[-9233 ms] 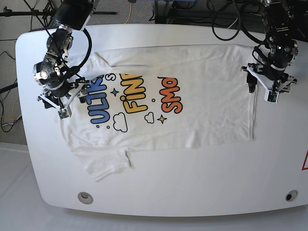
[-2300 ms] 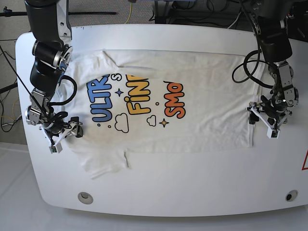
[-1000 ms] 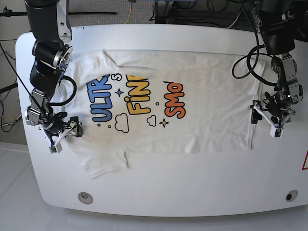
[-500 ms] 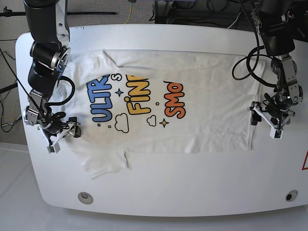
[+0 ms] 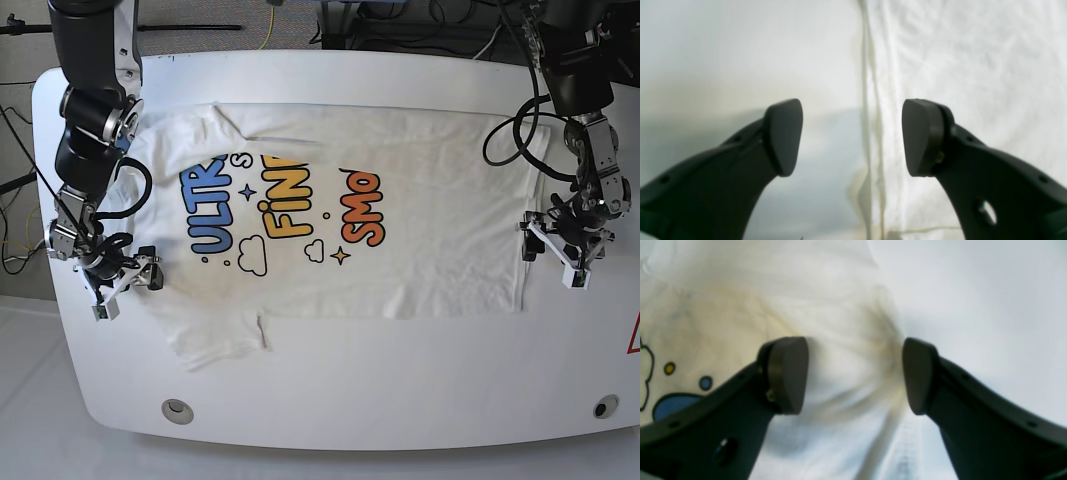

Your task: Fold the T-shirt properly

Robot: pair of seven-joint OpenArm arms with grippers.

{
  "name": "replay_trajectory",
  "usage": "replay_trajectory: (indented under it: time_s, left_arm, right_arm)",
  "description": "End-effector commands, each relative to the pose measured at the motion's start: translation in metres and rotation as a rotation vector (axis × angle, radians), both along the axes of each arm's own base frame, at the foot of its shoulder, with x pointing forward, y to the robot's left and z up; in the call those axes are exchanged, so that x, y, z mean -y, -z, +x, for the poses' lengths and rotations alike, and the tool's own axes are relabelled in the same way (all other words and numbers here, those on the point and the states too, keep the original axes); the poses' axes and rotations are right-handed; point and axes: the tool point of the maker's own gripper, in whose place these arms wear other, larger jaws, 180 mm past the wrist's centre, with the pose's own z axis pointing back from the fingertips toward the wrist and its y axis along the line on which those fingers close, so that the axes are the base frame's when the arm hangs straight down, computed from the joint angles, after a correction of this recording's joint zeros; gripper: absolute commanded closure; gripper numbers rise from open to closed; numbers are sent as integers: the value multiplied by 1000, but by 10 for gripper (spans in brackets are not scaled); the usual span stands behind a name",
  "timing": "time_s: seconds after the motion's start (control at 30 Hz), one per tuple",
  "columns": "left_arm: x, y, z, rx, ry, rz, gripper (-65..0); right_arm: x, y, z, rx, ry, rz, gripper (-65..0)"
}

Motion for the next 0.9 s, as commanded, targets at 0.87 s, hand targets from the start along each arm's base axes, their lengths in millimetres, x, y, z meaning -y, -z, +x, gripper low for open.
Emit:
replay_trajectory:
  time_s: [0.87]
  left_arm:
    - [-7, -38, 15, 97, 13, 56, -446]
  right_arm:
    - [44, -52, -4, 22, 40, -173, -424]
